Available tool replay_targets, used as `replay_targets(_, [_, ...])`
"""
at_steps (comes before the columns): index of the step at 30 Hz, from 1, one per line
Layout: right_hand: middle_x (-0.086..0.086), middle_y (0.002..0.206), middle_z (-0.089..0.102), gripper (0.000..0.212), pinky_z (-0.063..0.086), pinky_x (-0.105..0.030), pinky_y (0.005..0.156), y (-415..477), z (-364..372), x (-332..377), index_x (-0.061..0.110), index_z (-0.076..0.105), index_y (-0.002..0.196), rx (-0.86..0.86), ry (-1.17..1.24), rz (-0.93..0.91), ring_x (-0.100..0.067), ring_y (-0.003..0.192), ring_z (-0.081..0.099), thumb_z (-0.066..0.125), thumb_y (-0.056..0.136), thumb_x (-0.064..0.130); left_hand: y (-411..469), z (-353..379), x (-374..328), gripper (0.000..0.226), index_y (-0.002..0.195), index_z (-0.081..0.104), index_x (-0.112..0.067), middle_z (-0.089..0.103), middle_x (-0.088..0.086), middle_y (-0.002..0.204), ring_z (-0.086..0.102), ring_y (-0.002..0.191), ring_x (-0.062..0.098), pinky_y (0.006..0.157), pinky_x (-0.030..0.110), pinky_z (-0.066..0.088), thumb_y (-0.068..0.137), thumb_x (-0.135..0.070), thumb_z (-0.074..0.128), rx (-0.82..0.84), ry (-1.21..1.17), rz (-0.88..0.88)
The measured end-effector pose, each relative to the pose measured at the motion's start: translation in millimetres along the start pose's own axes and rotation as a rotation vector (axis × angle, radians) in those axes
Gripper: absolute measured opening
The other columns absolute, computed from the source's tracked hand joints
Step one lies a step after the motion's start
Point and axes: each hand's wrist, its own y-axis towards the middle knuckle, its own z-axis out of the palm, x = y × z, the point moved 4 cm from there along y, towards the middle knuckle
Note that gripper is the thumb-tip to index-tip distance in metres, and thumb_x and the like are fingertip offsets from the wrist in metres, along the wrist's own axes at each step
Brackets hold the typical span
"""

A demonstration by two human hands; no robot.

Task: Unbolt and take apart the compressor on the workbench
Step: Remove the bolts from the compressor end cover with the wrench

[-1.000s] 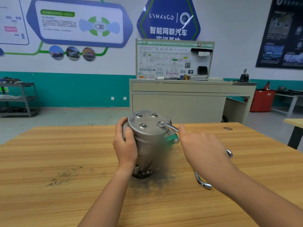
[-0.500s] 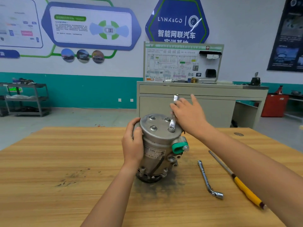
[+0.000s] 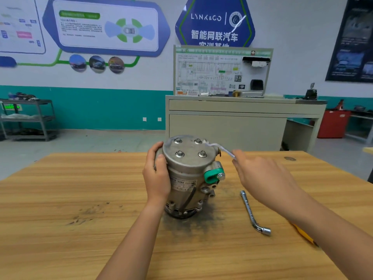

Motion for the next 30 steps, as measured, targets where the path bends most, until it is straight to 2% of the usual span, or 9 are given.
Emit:
replay_targets(4, [0.006,0.057,0.032,0.020,0.018,-0.027,0.040,-7,-2,6,0.022,0.035,0.114,0.057,-0.093,-0.007,-0.012,0.046,0.028,0.038,0.096,0.014,0,0,-1,0.028,0.104,0.055,-0.027,0.058,-0.020,0.096,0.054,0.084,-0.017,0.065,0.002,0.039,0.083,-0.025,0.036,0.009,0.015,0.016])
replay_targets(8, [0.004,0.056,0.030,0.040,0.019,-0.025,0.038,-2,-18,10,0.018,0.034,0.123,0.080,-0.213,-0.041,-0.013,0.044,0.027,0.040,0.088,0.002,-1,1,-1,0.029,0.106,0.054,-0.027,0.057,-0.022,0.096,0.054,0.084,-0.017,0.065,0.002,0.039,0.084,-0.028,0.035,0.017,0.026,0.005])
replay_targets(15, [0.000,0.057,0.028,0.064,0.019,-0.025,0.038,-7,-20,15,0.002,0.014,0.142,0.132,-0.312,-0.054,-0.014,0.043,0.025,0.042,0.085,-0.003,1,7,-5,0.028,0.105,0.053,-0.031,0.057,-0.024,0.093,0.053,0.083,-0.019,0.063,0.001,0.038,0.084,-0.029,0.036,0.085,0.084,0.001])
replay_targets(17, [-0.002,0.052,0.035,0.057,0.020,-0.023,0.034,-14,-15,8,-0.002,0.037,0.134,0.070,-0.351,-0.065,-0.015,0.037,0.030,0.058,0.082,0.004,3,5,-3,0.031,0.108,0.055,-0.029,0.058,-0.022,0.098,0.054,0.087,-0.017,0.068,0.004,0.041,0.083,-0.031,0.036,0.093,0.091,-0.002])
replay_targets(19, [-0.004,0.044,0.046,0.033,0.024,-0.018,0.032,-14,-10,-6,-0.001,0.066,0.107,-0.199,-0.257,-0.098,-0.017,0.029,0.038,0.068,0.077,0.014,7,3,1,0.036,0.113,0.056,-0.024,0.059,-0.017,0.103,0.055,0.093,-0.011,0.075,0.009,0.044,0.083,-0.032,0.037,0.111,0.100,-0.010])
replay_targets(20, [-0.004,0.044,0.051,0.026,0.027,-0.019,0.032,-11,-5,-12,0.002,0.070,0.101,-0.317,-0.216,-0.121,-0.017,0.030,0.042,0.063,0.081,0.018,9,2,3,0.036,0.115,0.056,-0.023,0.060,-0.014,0.105,0.055,0.096,-0.007,0.077,0.013,0.045,0.085,-0.031,0.039,0.127,0.100,-0.023])
replay_targets(23, [-0.010,0.060,0.062,0.027,0.052,-0.035,0.056,14,14,-29,0.002,0.069,0.106,-0.452,-0.086,-0.176,-0.024,0.050,0.058,0.069,0.080,0.009,13,1,4,0.027,0.114,0.056,-0.025,0.060,-0.013,0.105,0.055,0.095,-0.010,0.075,0.010,0.045,0.091,-0.023,0.041,0.184,0.109,-0.025])
replay_targets(25, [-0.016,0.077,0.068,0.031,0.051,-0.049,0.079,43,20,-31,-0.001,0.068,0.104,-0.454,-0.056,-0.128,-0.030,0.068,0.065,0.073,0.074,0.002,16,3,1,0.030,0.109,0.054,-0.030,0.058,-0.020,0.102,0.053,0.090,-0.018,0.070,0.004,0.043,0.084,-0.028,0.038,0.216,0.121,-0.008])
replay_targets(30, [-0.011,0.109,0.059,0.020,0.037,-0.034,0.091,110,27,-5,0.006,0.055,0.107,-0.206,-0.107,-0.261,-0.027,0.104,0.054,0.042,0.093,0.005,21,12,1,0.028,0.101,0.054,-0.038,0.059,-0.021,0.101,0.054,0.090,-0.016,0.069,0.005,0.043,0.080,-0.034,0.036,0.252,0.117,-0.026])
